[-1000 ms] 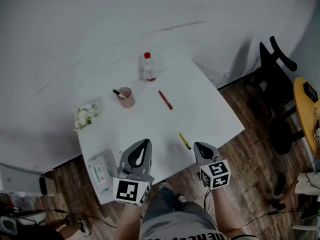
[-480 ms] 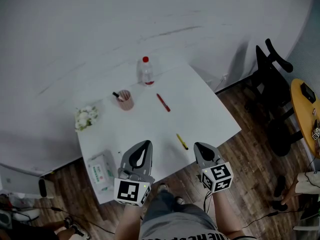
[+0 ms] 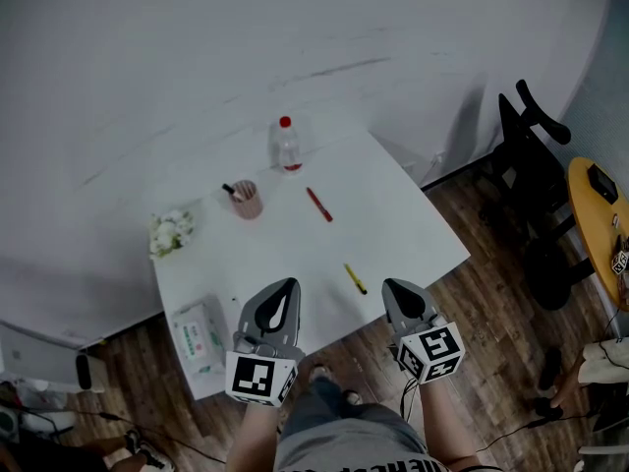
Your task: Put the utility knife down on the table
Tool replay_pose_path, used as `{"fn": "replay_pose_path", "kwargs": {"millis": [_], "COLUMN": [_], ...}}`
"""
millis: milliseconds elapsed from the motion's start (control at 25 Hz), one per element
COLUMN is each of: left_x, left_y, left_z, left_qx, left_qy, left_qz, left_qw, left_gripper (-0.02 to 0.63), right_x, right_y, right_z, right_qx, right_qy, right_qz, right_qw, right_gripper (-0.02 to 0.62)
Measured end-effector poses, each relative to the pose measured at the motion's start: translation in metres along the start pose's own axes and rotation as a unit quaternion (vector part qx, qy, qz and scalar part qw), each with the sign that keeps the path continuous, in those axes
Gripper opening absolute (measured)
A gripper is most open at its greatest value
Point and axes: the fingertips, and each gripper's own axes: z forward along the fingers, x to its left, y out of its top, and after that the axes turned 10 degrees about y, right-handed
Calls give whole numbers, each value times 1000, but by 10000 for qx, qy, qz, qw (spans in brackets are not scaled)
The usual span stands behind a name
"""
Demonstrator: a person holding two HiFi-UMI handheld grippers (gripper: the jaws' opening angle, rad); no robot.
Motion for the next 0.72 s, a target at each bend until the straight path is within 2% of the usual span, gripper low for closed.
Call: {"fn": "replay_pose_path", "kwargs": {"millis": [720], "left_x": [-12], "left_y": [4], "left_z": [-14], "left_qx": [-84], "left_qy": [-41], "left_qz": [4], "left_qw": [10000], "left_gripper": [14], "right_x": [14], "right_y": [32], "right_z": [-26], "right_qx": [-510], "right_qy": [11], "right_qz": [-224], "right_qw": [9984], "right_gripper": [2]}}
